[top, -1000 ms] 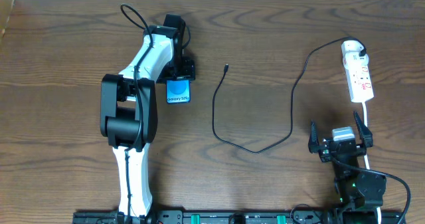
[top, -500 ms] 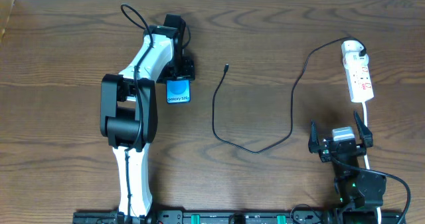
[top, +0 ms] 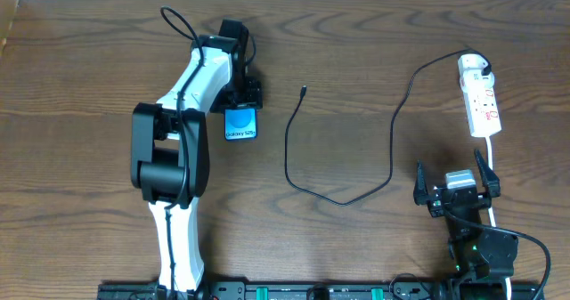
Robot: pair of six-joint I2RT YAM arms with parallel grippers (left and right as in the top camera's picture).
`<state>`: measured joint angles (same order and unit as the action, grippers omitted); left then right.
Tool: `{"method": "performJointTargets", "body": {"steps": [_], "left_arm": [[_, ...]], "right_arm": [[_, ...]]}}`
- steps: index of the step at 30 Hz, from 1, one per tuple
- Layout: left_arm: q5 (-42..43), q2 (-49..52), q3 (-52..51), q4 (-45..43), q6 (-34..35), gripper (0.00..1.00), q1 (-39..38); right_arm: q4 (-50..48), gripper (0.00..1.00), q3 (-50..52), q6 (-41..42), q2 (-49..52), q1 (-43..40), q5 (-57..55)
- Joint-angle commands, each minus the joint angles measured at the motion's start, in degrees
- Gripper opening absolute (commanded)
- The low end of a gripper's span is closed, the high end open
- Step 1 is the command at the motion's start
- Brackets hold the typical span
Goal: Plug charger to phone and switch on socket
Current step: 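Lift the phone with the left gripper and tilt it rightward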
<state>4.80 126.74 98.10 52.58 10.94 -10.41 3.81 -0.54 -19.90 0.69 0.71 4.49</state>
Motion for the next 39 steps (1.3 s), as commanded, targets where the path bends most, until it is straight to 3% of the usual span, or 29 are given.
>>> {"method": "performJointTargets", "body": {"steps": [1, 5, 15, 26, 35, 39], "left_arm": [[0.52, -5.27, 0.28, 0.26, 0.79, 0.71, -0.28], [2.19, -6.73, 0.28, 0.44, 0.81, 0.71, -0.28], [16.98, -7.28, 0.28, 0.48, 1.25, 0.71, -0.28], [26.86, -7.28, 0.28, 0.66, 3.41, 0.71, -0.28], [32.92, -7.28, 0.28, 0.68, 10.80, 0.71, -0.28], [36.02, -7.28, 0.28, 0.66, 11.08, 0.71, -0.28]], "right_arm": [[0.04, 0.99, 0.22, 0.59, -0.31, 0.13, 0.17], [0.07, 0.99, 0.22, 0.59, -0.31, 0.13, 0.17], [0.07, 0.99, 0.22, 0.59, -0.31, 0.13, 0.17], [0.07, 0.99, 0.22, 0.59, -0.31, 0.13, 0.15], [0.07, 0.99, 0.22, 0.59, -0.31, 0.13, 0.15], [0.07, 0.99, 0.22, 0.59, -0.31, 0.13, 0.17]]}}
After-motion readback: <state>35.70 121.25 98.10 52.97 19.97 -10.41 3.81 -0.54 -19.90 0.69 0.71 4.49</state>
